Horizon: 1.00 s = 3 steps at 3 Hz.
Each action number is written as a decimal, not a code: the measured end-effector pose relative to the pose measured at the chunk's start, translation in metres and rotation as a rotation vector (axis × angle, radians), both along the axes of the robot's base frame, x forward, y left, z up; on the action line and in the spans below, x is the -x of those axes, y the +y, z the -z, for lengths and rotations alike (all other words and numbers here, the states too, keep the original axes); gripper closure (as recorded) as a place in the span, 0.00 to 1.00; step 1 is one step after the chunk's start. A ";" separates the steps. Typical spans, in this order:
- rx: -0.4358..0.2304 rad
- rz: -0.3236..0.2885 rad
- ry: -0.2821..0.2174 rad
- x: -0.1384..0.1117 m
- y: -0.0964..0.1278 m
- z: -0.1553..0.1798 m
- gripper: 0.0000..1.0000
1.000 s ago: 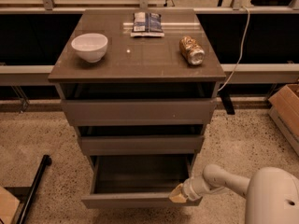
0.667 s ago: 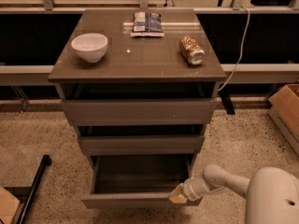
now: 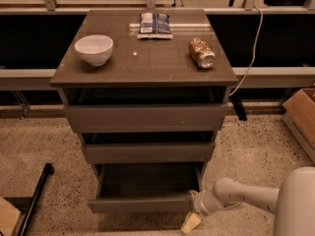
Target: Close bottom drawer
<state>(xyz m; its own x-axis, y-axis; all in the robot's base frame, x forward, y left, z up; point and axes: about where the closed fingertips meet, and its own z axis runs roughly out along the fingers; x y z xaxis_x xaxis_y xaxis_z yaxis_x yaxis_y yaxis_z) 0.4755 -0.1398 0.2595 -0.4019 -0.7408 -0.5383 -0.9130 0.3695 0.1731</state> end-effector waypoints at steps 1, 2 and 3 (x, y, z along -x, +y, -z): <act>-0.001 -0.003 0.004 0.003 0.002 0.001 0.04; -0.002 -0.005 0.006 0.005 0.003 0.002 0.27; -0.004 -0.007 0.009 0.006 0.005 0.003 0.50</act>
Offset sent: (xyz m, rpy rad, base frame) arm -0.0029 0.0013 -0.0004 0.0004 0.0030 0.0025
